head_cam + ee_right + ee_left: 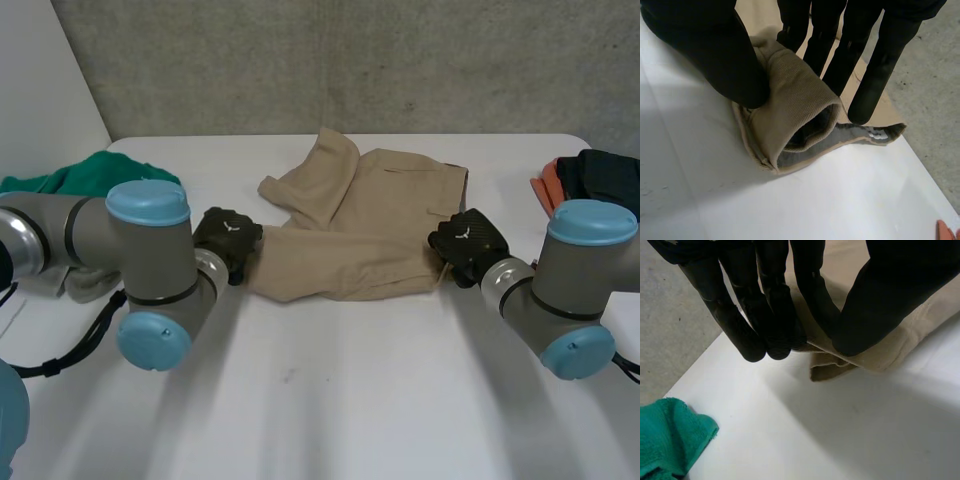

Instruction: Fold the laundry.

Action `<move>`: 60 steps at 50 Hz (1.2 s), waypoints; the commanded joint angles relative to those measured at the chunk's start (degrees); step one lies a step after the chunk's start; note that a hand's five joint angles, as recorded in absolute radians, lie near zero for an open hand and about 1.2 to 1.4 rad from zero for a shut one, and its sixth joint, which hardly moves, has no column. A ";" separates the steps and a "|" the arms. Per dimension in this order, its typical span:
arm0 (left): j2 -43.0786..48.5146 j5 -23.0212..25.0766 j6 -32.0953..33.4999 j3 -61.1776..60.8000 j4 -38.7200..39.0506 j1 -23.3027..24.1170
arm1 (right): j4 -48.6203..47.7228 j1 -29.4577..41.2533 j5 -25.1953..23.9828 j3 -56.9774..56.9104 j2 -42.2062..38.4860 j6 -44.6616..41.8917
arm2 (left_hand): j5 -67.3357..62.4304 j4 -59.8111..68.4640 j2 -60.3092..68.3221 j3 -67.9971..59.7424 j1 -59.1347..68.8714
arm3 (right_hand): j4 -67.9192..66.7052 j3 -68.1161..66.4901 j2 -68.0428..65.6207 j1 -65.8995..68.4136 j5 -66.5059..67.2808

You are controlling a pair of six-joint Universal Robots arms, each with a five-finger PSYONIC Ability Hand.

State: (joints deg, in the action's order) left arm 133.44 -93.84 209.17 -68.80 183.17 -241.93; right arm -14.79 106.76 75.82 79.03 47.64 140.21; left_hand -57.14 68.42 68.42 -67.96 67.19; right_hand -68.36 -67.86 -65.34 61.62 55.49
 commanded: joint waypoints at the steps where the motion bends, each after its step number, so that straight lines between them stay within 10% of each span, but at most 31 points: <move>1: -5.36 0.06 -0.95 -3.43 -0.71 -0.38 | 3.87 -0.67 1.17 0.42 4.55 1.99 | -12.86 11.58 11.58 -12.04 12.81 | -11.64 -12.14 -14.66 18.38 14.51; 8: -8.20 4.36 -1.39 -6.69 1.40 -0.56 | 10.30 -1.03 -0.85 -0.28 6.59 5.25 | -12.86 11.58 11.58 -12.04 12.81 | -11.64 -12.14 -14.66 18.38 14.51; 11: -6.97 6.65 -1.13 -6.78 1.75 -0.39 | 11.62 -0.24 -1.38 -0.90 4.92 5.08 | 16.64 -17.92 -17.92 17.47 -16.69 | -11.64 -12.14 -14.66 18.38 14.51; 16: -5.74 6.49 0.10 -7.22 -1.40 0.93 | 12.15 0.82 -0.33 -1.78 2.72 3.32 | 27.12 -28.40 -28.40 27.94 -27.17 | -11.64 -12.14 -14.66 18.38 14.51; 32: -0.11 2.09 0.45 -1.60 -4.05 1.55 | 12.15 0.29 0.20 -1.16 2.81 2.62 | 31.53 -32.81 -32.81 32.35 -31.58 | -11.64 -12.14 -14.66 18.38 14.51; 38: 2.70 1.47 1.33 1.56 -3.78 1.02 | 11.89 0.12 0.20 -0.99 2.55 2.35 | 25.84 -27.11 -27.11 26.66 -25.88 | -11.64 -12.14 -14.66 18.38 14.51; 43: 3.85 2.09 1.07 3.85 -3.52 0.84 | 11.89 0.20 0.38 -0.99 2.81 2.44 | -12.76 11.48 11.48 -11.94 12.71 | -11.64 -12.14 -14.66 18.38 14.51; 60: -21.80 6.30 -3.51 -12.56 -19.40 0.76 | 34.78 -0.85 1.78 2.35 17.12 -5.27 | -12.86 11.58 11.58 -12.04 12.81 | -11.64 -12.14 -14.66 18.38 14.51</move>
State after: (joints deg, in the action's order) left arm 121.47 -90.09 204.99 -73.56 171.17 -240.49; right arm 7.01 106.83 77.52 79.92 58.48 141.14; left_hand -56.09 68.44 68.47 -67.90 65.54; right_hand -68.63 -68.61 -66.14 62.26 56.52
